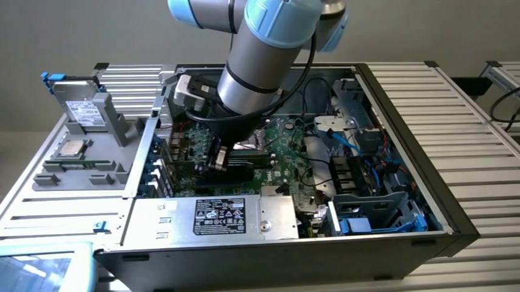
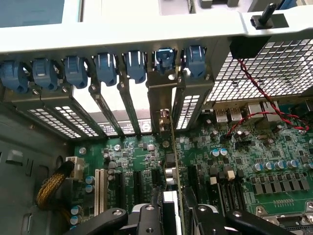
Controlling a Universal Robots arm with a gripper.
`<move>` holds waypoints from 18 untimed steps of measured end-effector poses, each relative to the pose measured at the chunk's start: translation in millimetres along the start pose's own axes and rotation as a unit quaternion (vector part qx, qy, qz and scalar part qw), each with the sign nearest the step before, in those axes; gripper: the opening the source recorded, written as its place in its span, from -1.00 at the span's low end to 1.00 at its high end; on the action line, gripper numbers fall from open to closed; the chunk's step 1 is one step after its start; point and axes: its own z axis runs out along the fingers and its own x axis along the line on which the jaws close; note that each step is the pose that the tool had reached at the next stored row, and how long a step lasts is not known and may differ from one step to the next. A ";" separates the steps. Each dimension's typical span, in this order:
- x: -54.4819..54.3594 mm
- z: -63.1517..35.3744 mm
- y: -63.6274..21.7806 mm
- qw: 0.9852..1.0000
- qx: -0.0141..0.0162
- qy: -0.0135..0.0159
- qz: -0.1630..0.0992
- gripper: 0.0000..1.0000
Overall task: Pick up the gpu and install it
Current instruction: 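Insert the gpu into the slot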
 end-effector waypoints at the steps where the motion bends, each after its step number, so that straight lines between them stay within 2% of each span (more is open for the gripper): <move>1: 0.0 -0.4 0.2 1.000 0.000 0.000 0.000 -0.44; 18: 0.0 0.7 -0.3 1.000 0.000 0.001 0.001 -0.44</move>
